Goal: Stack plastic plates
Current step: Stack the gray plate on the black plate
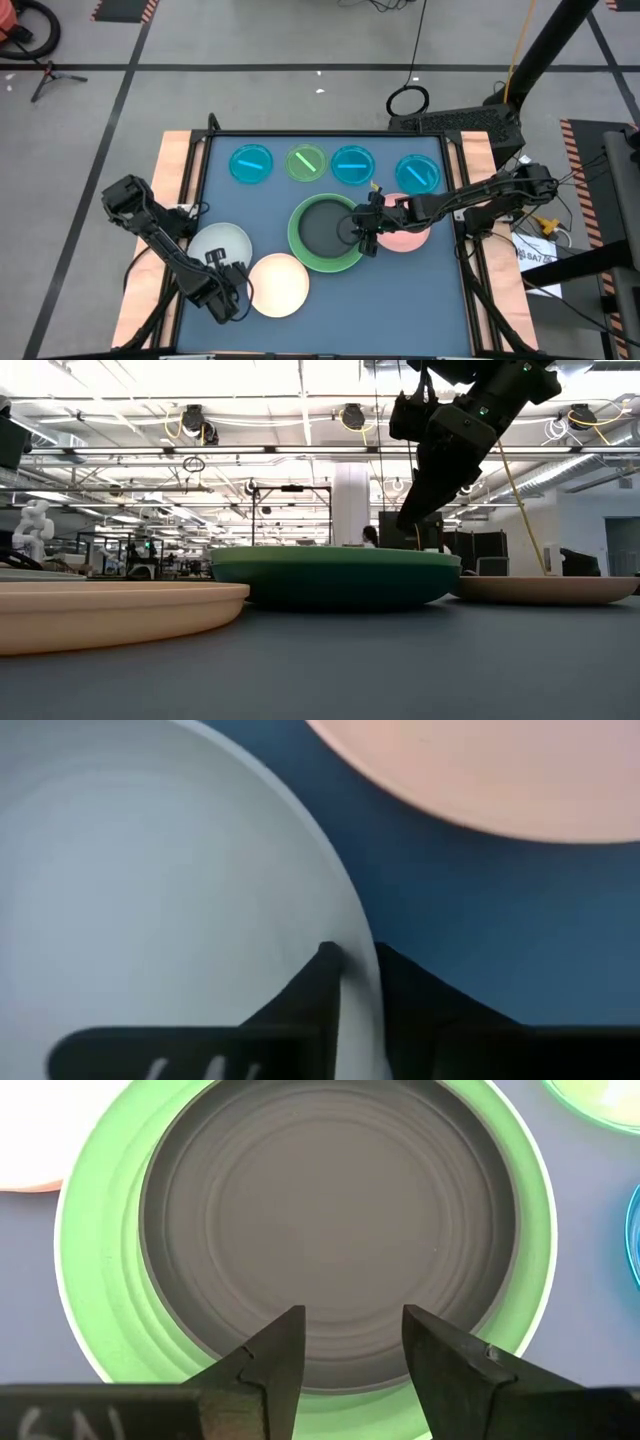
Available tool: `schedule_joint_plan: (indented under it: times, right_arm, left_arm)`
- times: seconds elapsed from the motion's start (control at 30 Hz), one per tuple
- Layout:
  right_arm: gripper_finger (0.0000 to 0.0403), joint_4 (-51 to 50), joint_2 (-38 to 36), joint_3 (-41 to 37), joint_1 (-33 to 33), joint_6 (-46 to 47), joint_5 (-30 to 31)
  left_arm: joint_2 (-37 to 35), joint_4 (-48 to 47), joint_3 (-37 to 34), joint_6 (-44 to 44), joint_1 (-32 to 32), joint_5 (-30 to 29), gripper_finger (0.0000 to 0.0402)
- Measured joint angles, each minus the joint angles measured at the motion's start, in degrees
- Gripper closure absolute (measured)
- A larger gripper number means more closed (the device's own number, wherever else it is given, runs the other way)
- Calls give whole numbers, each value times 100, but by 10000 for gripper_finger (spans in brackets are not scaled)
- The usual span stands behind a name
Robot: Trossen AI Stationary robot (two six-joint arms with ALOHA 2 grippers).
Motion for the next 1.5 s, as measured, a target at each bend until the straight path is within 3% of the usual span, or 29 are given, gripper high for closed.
schedule_joint_plan:
  times: [0.3, 0.67, 0.87, 1.1, 1.5]
  right_arm:
    - [243, 0, 0, 0, -1, 0, 0]
    - [243, -2, 0, 0, -1, 0, 0]
    - [243, -6, 0, 0, -1, 0, -13]
    - [243, -103, 0, 0, -1, 0, -21]
    - [243, -373, 0, 1, 110, -24, -16]
  left_arm:
    - [4, -672, 301, 42, 4, -58, 373]
    - [4, -1862, 1471, 528, 19, -1114, 377]
    - [4, -1858, 1689, 980, 208, -1649, 377]
    - [4, -1761, 1759, 1950, 734, -1763, 377]
    - [4, -757, 1762, 3891, 1561, -2001, 376]
